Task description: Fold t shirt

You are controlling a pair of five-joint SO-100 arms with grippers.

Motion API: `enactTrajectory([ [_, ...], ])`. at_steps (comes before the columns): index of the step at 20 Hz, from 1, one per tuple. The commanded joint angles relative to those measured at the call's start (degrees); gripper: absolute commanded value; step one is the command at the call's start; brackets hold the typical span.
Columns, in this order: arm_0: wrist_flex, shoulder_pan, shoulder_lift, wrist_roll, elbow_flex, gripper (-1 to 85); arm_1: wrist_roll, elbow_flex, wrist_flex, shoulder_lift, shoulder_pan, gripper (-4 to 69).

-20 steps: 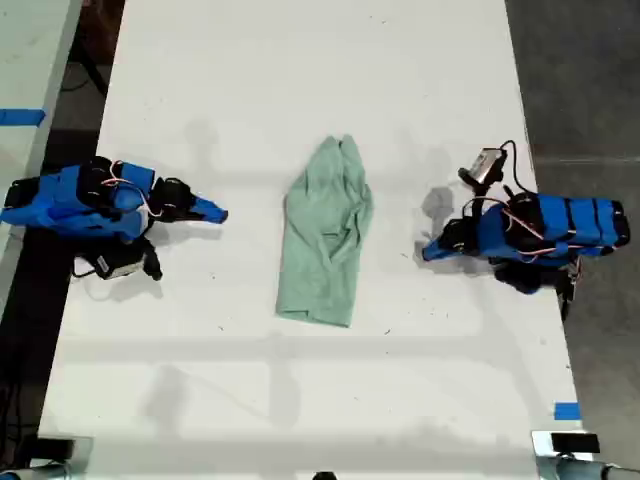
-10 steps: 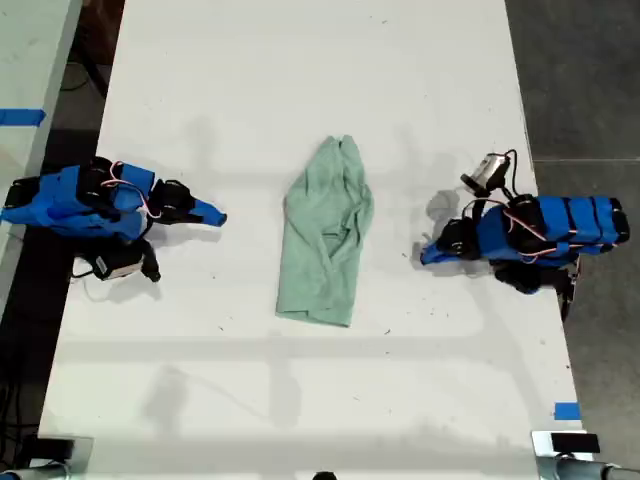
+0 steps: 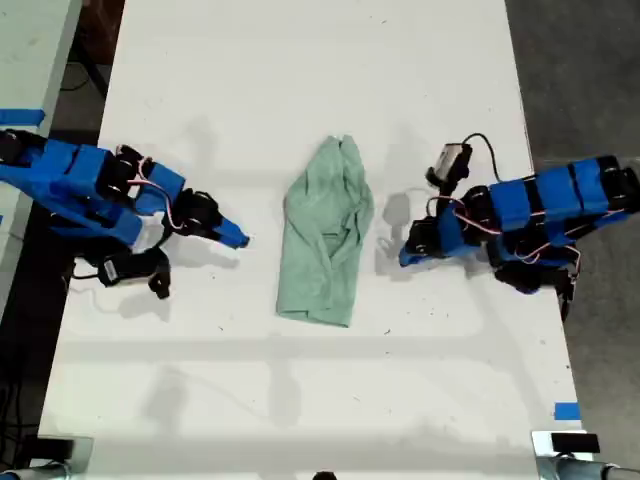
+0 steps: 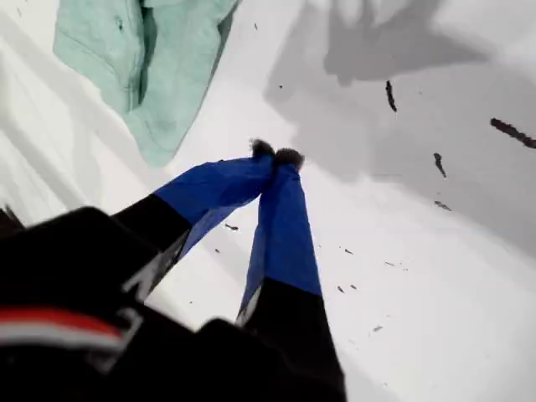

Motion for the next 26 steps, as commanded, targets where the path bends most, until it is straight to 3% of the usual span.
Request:
enactTrajectory([
  [1,7.6,3.0,-35.5,2.1,-31.6,16.2,-2.7,-11.3,-2.3,-12.3,-1.8,8.3],
  [5,11.7,4.1,-53.6,2.0,-48.3,18.6,-5.0,-19.4,-3.6,-21.1,-3.9,12.4],
  [9,17.8,4.0,-69.5,0.4,-61.3,17.8,-7.9,-22.5,-11.4,-29.3,-5.3,12.8],
  [11,20.6,4.3,-77.1,0.0,-67.7,11.7,-8.5,-27.6,-11.0,-35.2,-6.0,13.3],
  [12,21.5,4.3,-79.6,-0.2,-70.0,-0.3,-8.8,-30.6,-10.0,-37.9,-6.2,13.5],
  [16,21.6,4.9,-80.9,-1.3,-71.3,-0.3,-8.9,-41.4,-5.9,-46.1,-7.1,14.7],
  [17,21.6,4.9,-80.9,-1.5,-71.3,-0.3,-8.8,-43.0,-5.4,-48.7,-7.0,12.3],
  [18,21.5,5.0,-80.9,-1.8,-71.5,-0.3,-8.7,-45.0,-4.0,-52.4,-6.7,2.4],
  [19,21.5,5.4,-80.9,-1.8,-71.9,-0.3,-6.8,-47.6,-0.2,-56.3,-6.7,0.7],
  [23,20.7,7.9,-80.8,-3.7,-74.0,-0.3,-0.3,-47.5,11.2,-55.5,-9.8,-2.0],
  [26,18.8,8.1,-80.8,-3.7,-76.6,-0.3,0.5,-45.1,12.4,-48.2,-11.1,-2.1],
])
